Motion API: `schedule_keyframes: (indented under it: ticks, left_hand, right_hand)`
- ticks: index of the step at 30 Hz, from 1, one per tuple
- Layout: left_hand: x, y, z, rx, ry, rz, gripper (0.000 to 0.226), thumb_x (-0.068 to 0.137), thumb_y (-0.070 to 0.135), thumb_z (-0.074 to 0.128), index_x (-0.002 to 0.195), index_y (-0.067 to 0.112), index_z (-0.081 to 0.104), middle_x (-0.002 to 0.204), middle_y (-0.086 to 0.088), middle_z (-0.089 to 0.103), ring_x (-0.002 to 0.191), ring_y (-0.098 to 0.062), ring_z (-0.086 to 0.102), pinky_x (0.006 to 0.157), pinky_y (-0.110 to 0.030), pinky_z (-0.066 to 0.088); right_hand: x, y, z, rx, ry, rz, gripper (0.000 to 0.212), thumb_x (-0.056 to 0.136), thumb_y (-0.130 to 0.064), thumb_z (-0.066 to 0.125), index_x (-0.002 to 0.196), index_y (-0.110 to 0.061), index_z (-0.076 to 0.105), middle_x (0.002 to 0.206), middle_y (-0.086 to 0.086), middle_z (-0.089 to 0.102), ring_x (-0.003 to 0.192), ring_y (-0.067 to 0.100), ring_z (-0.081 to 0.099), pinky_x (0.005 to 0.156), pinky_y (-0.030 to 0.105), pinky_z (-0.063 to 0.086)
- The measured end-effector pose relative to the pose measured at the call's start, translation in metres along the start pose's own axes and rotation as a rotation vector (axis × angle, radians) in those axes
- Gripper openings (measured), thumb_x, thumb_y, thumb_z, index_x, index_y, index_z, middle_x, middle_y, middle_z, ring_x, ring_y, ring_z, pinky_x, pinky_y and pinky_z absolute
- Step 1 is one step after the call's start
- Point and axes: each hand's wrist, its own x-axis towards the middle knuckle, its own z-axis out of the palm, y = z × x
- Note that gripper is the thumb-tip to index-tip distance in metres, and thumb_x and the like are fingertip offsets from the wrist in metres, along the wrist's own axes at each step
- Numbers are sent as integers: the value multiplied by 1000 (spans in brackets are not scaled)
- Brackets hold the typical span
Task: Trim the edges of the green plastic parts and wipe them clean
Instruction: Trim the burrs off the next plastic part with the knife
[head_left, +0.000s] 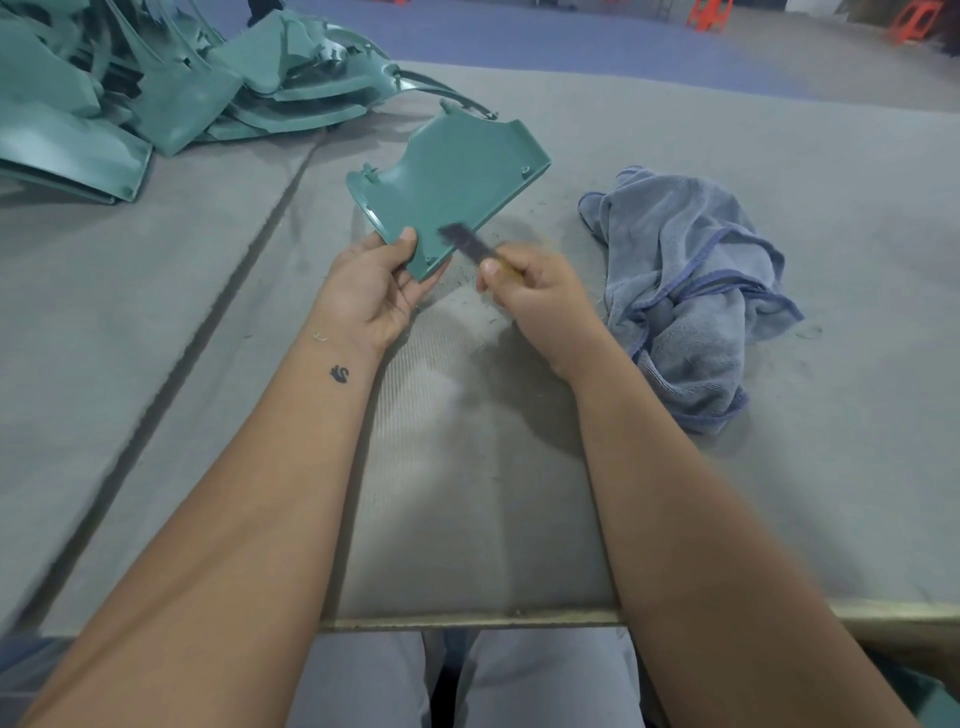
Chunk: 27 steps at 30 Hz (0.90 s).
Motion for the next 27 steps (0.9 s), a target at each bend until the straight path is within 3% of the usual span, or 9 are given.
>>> schedule_keyframes:
  ticks: [2, 7, 12, 16, 20, 22, 24, 27]
  left_hand:
    - [0, 1, 0, -2, 0, 0, 18, 99, -1, 43, 97, 4, 60, 76, -7, 74, 68, -15, 72, 64, -26, 60]
    - [1, 1, -1, -31, 2, 0, 17, 98, -3, 44, 99, 2, 60, 78, -11, 73, 69, -18, 72, 63, -26, 59]
    - [1, 1, -2, -42, -15, -8, 19, 100, -1, 42, 99, 4, 60, 78, -9, 73, 68, -17, 72, 68, -27, 60]
    - [0, 1, -1, -69, -15, -13, 19, 100, -2, 42, 100, 4, 60, 81, -11, 73, 70, -17, 72, 67, -26, 60]
    - [0, 2, 0, -67, -21, -7, 20, 100, -1, 41, 100, 5, 60, 78, -9, 73, 68, -16, 71, 66, -26, 60]
    - [-1, 1, 1, -77, -20, -5, 20, 101, 0, 40, 102, 6, 59, 82, -9, 73, 71, -16, 71, 68, -25, 60]
    - [-1, 0, 2, -81, -21, 6, 21, 101, 1, 40, 106, 10, 58, 92, -8, 71, 76, -16, 70, 69, -24, 59]
    - [1, 0, 4, -77, 1, 27, 24, 101, 4, 43, 115, 18, 56, 101, -3, 66, 82, -14, 65, 64, -20, 56]
  right_hand:
    - [1, 0, 4, -138, -70, -6, 28, 93, -18, 53, 65, -23, 56, 51, -13, 40, 54, 7, 35, 58, 27, 30]
    - [-1, 0, -3, 93, 58, -13, 27, 93, -18, 50, 67, -21, 56, 53, -16, 40, 57, 9, 34, 57, 26, 29]
    - [2, 2, 4, -243, -88, -29, 27, 93, -21, 53, 66, -22, 55, 53, -12, 41, 57, 10, 38, 62, 29, 35]
    - [1, 3, -2, 25, -2, -21, 27, 95, -17, 51, 69, -22, 56, 50, -17, 41, 52, 5, 34, 54, 23, 30]
    - [2, 3, 4, -242, -98, -46, 27, 93, -21, 53, 67, -20, 57, 51, -12, 41, 55, 9, 37, 60, 29, 34]
    - [1, 1, 0, -46, -75, 15, 30, 93, -28, 51, 66, -21, 62, 49, -14, 42, 52, 7, 35, 54, 26, 31]
    - [4, -2, -6, 235, -16, 160, 46, 95, -44, 40, 68, -22, 69, 51, -12, 46, 50, 8, 36, 48, 21, 30]
    - [10, -2, -11, 384, 5, 228, 59, 102, -46, 26, 76, -24, 75, 57, -8, 48, 54, 9, 37, 54, 21, 31]
